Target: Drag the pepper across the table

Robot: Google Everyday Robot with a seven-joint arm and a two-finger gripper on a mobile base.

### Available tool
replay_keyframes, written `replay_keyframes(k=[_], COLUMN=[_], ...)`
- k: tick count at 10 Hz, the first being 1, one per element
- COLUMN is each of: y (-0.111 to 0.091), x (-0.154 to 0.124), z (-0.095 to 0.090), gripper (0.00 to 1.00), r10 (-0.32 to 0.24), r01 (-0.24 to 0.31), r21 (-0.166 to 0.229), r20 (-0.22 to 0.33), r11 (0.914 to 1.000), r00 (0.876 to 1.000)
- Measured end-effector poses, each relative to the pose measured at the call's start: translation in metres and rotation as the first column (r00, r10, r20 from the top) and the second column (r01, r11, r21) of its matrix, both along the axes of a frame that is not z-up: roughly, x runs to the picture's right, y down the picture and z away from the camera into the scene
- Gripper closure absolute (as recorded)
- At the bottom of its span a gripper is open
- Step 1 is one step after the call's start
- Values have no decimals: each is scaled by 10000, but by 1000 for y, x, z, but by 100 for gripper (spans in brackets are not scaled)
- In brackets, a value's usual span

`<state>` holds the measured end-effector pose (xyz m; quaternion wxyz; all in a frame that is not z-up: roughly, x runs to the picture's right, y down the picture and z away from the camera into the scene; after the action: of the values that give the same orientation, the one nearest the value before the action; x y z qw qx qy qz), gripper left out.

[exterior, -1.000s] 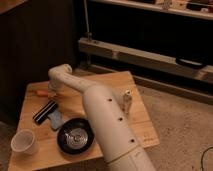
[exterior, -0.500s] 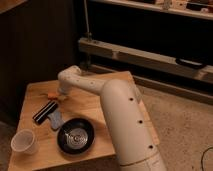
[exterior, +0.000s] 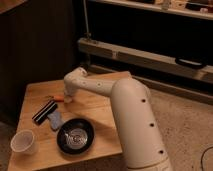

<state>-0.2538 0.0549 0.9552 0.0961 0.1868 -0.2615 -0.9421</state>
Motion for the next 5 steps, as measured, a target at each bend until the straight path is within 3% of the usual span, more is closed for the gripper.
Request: replay_keyframes(k=[4, 5], y=[4, 10], x=[1, 14], z=[-3, -9], gripper=[62, 62], r10=[20, 141], r01=[-21, -145], r21=[-48, -132], r20=[-41, -254], r11=[10000, 9998], r00=[10000, 9996])
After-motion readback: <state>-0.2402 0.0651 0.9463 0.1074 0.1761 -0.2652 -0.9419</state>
